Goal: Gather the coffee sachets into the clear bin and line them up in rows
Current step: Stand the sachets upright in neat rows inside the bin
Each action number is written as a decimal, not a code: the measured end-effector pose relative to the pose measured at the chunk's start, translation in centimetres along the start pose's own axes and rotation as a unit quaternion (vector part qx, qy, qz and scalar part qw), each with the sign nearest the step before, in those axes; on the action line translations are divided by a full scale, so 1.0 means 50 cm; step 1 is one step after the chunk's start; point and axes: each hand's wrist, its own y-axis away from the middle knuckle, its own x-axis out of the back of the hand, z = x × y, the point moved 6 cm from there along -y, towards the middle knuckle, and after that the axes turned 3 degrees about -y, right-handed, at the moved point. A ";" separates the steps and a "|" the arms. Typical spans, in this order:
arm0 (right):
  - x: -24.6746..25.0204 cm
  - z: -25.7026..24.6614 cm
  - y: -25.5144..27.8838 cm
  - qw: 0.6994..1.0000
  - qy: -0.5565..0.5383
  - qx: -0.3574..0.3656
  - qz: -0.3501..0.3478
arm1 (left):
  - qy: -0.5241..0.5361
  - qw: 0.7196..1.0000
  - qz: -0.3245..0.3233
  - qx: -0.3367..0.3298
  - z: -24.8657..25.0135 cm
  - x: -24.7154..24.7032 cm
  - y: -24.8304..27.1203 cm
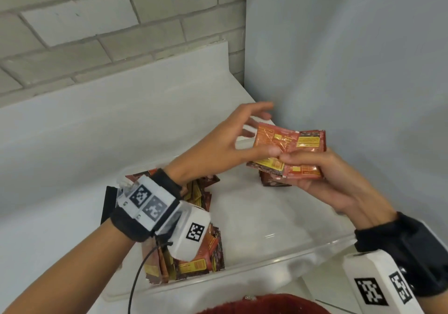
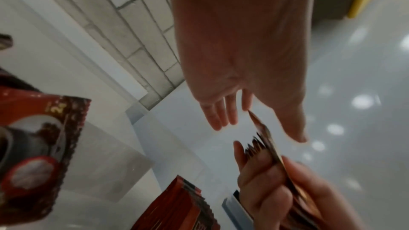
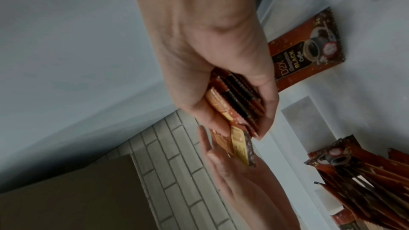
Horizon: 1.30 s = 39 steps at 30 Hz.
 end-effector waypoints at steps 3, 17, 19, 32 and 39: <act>0.004 0.006 -0.003 1.000 -0.021 -0.008 -0.017 | 0.074 0.997 -0.009 0.037 -0.007 0.012 0.005; 0.012 0.013 -0.013 0.990 -0.133 -0.032 -0.019 | 0.185 0.982 0.020 0.011 0.001 0.042 0.011; 0.009 0.014 -0.015 0.992 -0.120 -0.034 -0.022 | 0.172 0.985 -0.029 -0.010 0.010 0.025 0.012; 0.022 -0.024 -0.011 0.990 -0.115 0.068 0.044 | 0.188 0.975 0.053 0.102 -0.004 0.021 0.002; 0.026 -0.047 0.000 0.979 -0.094 0.161 0.082 | 0.123 0.985 0.081 0.093 -0.001 0.027 -0.012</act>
